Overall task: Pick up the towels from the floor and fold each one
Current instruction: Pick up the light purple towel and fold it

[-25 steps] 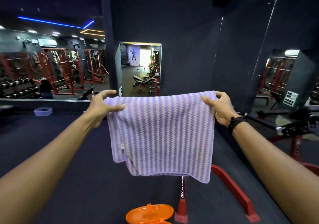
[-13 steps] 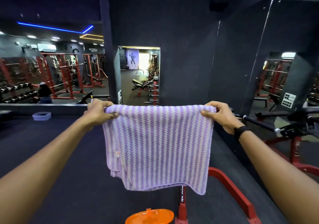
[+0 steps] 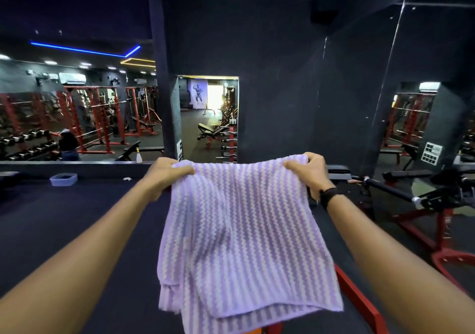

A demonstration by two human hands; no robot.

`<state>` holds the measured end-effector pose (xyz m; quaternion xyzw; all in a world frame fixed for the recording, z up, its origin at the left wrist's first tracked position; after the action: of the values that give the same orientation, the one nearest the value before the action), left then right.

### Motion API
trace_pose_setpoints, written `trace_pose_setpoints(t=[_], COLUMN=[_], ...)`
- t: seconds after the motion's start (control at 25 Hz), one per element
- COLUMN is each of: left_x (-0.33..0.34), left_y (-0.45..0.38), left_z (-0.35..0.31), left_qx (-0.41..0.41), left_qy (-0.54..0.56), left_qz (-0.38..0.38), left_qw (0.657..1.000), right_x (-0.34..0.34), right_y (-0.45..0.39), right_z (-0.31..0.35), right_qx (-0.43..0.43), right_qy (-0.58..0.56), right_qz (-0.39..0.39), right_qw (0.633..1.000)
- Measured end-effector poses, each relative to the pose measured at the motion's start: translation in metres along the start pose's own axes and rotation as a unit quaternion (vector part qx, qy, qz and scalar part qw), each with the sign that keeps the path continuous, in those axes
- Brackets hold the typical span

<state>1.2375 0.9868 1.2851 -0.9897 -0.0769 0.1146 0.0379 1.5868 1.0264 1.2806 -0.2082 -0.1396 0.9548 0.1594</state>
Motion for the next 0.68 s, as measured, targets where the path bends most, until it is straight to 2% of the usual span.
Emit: trace_pose_setpoints(t=[0.08, 0.16, 0.28, 0.36, 0.48, 0.52, 0.56, 0.68], left_x=[0.025, 0.049, 0.082, 0.094, 0.082, 0.077, 0.073, 0.069], left_y=[0.01, 0.019, 0.032, 0.03, 0.016, 0.011, 0.009, 0.021], left_z=[-0.015, -0.027, -0.042, -0.043, -0.035, -0.033, -0.031, -0.043], left_qx=[-0.033, -0.058, -0.106, -0.116, -0.071, -0.035, -0.001, 0.078], left_qy=[0.022, 0.066, 0.163, 0.143, 0.106, 0.102, 0.093, 0.091], left_qz=[0.036, 0.081, 0.206, 0.25, 0.158, 0.159, 0.189, 0.28], left_qw=[0.999, 0.993, 0.959, 0.95, 0.979, 0.981, 0.978, 0.952], right_x=[0.012, 0.026, 0.055, 0.068, 0.065, 0.059, 0.05, 0.016], right_y=[0.009, 0.025, 0.051, 0.066, 0.077, 0.075, 0.073, 0.05], right_z=[0.019, 0.042, 0.074, 0.086, 0.081, 0.079, 0.077, 0.061], right_qx=[-0.031, -0.083, -0.179, -0.226, -0.183, -0.162, -0.15, -0.173], right_qy=[0.043, 0.029, -0.003, 0.014, -0.069, -0.11, -0.152, -0.17], right_qz=[-0.013, 0.021, 0.129, 0.212, 0.364, 0.367, 0.326, 0.055], right_qw=[0.999, 0.996, 0.975, 0.951, 0.911, 0.909, 0.921, 0.969])
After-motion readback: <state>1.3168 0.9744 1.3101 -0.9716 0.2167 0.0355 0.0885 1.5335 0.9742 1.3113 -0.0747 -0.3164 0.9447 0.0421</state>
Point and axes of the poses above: each hand's wrist, its own y-axis away from the middle knuckle, its own x-axis out of the palm, z = x × y, the point moved 4 cm from there along -y, towards the middle knuckle, and after that the axes turned 9 degrees about y, right-handed, at the moved point
